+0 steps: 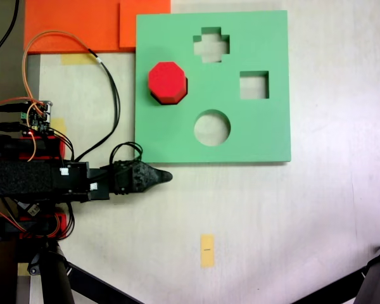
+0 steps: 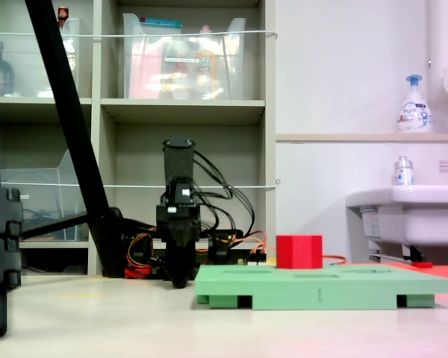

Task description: Put the octagonal pillar block into the corresponding hole

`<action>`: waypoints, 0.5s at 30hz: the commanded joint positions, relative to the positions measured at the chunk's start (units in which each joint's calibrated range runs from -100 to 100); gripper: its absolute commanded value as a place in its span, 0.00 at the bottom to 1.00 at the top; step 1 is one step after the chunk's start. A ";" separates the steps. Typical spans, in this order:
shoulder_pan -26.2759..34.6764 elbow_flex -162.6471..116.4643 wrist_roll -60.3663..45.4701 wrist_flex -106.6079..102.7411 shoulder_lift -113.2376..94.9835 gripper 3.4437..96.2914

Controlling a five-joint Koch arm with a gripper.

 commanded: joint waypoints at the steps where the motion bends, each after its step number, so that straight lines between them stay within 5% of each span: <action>1: 0.49 -0.98 0.29 -7.35 -0.55 0.49; 15: 0.39 -0.98 0.29 -6.96 -0.55 0.49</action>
